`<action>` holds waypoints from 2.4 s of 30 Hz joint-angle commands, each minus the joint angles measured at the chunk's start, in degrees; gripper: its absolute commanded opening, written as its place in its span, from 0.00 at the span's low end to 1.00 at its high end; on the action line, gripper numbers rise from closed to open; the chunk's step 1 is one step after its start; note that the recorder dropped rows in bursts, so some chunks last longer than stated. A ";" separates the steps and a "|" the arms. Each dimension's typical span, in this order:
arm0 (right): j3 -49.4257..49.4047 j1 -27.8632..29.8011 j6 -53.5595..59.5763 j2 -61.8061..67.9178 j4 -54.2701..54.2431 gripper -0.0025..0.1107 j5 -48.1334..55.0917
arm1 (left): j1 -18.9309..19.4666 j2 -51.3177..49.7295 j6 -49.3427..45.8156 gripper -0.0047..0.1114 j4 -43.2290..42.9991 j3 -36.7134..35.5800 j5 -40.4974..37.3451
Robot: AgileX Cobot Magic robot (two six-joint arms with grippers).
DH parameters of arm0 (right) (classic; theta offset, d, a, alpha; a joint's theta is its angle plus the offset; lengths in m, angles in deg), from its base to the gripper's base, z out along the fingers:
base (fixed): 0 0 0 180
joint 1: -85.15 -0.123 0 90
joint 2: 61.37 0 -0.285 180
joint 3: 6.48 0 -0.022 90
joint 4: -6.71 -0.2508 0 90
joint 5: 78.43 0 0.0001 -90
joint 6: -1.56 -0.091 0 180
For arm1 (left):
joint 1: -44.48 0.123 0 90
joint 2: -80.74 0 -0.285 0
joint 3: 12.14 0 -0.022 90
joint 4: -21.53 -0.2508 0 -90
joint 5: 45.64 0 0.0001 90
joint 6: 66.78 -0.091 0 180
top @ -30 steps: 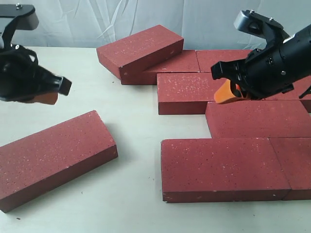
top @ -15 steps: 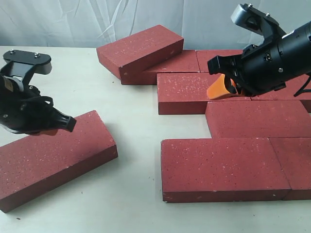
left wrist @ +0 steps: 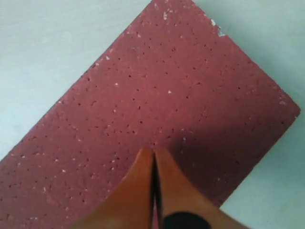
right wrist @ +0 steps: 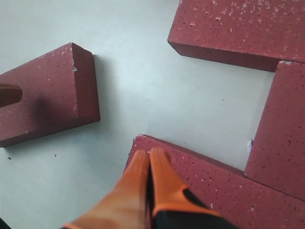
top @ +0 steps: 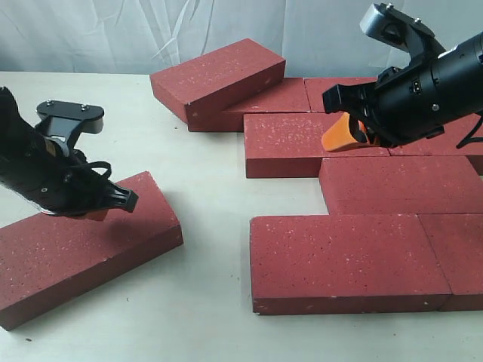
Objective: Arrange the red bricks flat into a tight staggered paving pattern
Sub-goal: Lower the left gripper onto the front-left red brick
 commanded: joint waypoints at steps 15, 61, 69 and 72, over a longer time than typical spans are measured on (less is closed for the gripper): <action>-0.23 0.13 0.44 0.15 -0.84 0.02 -1.28 | -0.16 -2.49 -9.61 0.04 3.71 -0.20 10.84; -0.23 0.13 0.66 0.16 -1.70 0.02 -1.17 | -0.16 -7.44 -38.93 0.04 29.30 -0.20 15.19; -0.23 0.13 0.66 0.16 -1.70 0.02 -1.17 | -0.16 -7.51 -51.19 0.04 40.76 0.08 14.92; -0.23 0.13 0.89 0.16 -1.64 0.02 -1.08 | -0.16 -7.27 -47.66 0.04 39.89 1.13 13.56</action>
